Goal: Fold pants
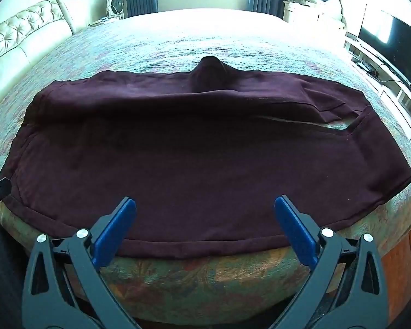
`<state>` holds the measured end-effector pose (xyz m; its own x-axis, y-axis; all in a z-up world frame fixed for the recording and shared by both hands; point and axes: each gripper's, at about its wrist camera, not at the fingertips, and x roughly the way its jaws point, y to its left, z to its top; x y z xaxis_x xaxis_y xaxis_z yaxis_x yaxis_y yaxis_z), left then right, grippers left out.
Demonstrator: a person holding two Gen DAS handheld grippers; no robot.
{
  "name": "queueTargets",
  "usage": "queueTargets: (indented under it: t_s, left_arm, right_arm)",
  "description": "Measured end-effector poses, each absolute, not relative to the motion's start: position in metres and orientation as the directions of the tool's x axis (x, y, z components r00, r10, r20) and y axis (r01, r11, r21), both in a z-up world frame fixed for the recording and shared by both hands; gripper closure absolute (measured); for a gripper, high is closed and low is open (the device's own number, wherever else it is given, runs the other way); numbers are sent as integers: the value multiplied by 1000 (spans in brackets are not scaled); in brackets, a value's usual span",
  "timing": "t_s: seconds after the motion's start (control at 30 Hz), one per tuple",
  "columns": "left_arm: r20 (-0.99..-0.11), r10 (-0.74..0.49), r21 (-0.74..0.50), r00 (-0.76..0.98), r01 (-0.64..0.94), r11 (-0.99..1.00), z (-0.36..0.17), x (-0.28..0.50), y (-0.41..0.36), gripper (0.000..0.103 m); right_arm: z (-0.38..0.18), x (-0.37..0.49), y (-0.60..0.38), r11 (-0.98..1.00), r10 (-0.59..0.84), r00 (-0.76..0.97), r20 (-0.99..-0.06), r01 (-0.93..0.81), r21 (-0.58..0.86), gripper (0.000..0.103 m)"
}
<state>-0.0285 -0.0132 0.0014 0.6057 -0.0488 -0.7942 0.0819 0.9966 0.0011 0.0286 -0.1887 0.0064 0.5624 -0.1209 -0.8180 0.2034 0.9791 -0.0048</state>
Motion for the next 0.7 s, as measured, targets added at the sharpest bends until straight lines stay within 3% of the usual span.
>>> queueTargets:
  t_s: [0.7]
  left_arm:
    - [-800, -53, -1, 598, 86, 996, -1, -31, -17, 4]
  right_arm:
    - [1, 29, -186, 980, -118, 558, -822, 198, -7, 2]
